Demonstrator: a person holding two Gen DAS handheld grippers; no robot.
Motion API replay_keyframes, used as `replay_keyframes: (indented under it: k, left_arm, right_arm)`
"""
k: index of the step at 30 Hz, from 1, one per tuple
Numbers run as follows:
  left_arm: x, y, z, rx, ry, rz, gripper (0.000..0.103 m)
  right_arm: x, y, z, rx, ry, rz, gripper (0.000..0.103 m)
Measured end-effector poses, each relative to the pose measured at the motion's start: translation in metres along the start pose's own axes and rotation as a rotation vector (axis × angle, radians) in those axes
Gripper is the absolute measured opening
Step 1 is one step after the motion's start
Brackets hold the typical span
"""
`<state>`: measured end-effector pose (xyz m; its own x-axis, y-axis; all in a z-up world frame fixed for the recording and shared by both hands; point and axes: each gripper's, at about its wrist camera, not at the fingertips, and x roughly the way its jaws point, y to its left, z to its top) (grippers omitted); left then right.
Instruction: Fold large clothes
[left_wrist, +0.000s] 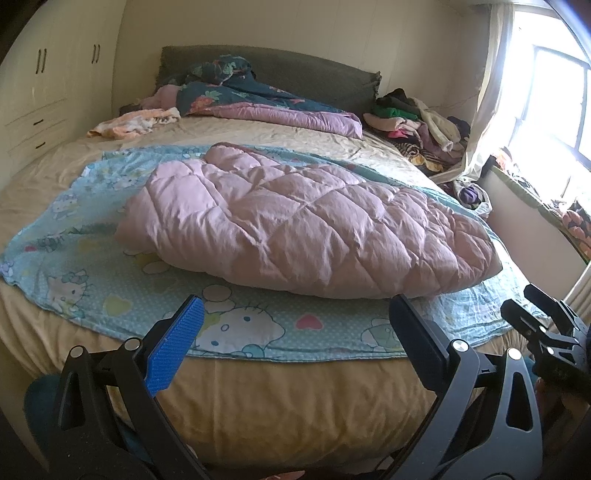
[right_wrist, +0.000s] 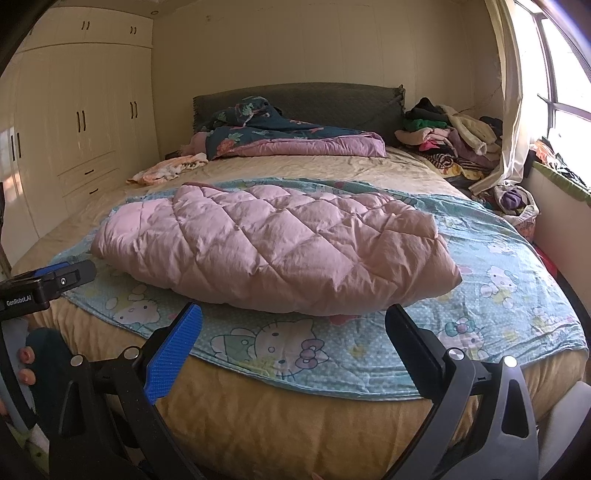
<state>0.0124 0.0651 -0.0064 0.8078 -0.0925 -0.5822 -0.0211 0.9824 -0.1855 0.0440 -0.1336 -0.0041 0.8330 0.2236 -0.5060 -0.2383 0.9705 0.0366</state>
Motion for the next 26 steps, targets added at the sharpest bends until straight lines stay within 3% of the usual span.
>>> replay_keyframes:
  k: [5,9,15,18,20,22,24,26]
  left_arm:
    - [0.001,0.003,-0.001,-0.008,0.012,-0.01,0.094]
    - [0.004,0.007,-0.002,-0.01,0.024,0.043,0.094]
    - [0.008,0.042,0.008,-0.106,0.003,0.114,0.094]
    - [0.016,0.08,0.021,-0.186,-0.006,0.195,0.094]
    - [0.024,0.12,0.034,-0.25,-0.03,0.293,0.094]
    - [0.031,0.161,0.046,-0.3,-0.041,0.401,0.094]
    - [0.039,0.205,0.058,-0.35,-0.053,0.514,0.094]
    - [0.048,0.247,0.068,-0.392,-0.044,0.619,0.094]
  right_arm:
    - [-0.003,-0.009,0.001,0.025,-0.003,-0.013,0.099]
    - [-0.007,-0.022,0.001,0.049,-0.011,-0.039,0.099]
    - [-0.024,-0.083,0.0,0.17,-0.043,-0.153,0.099]
    - [-0.039,-0.135,-0.008,0.237,-0.068,-0.284,0.099]
    - [-0.053,-0.189,-0.021,0.327,-0.073,-0.401,0.099]
    - [-0.065,-0.244,-0.041,0.424,-0.057,-0.546,0.099]
    - [-0.08,-0.317,-0.074,0.525,-0.004,-0.764,0.099]
    - [-0.094,-0.382,-0.111,0.647,0.082,-0.922,0.099]
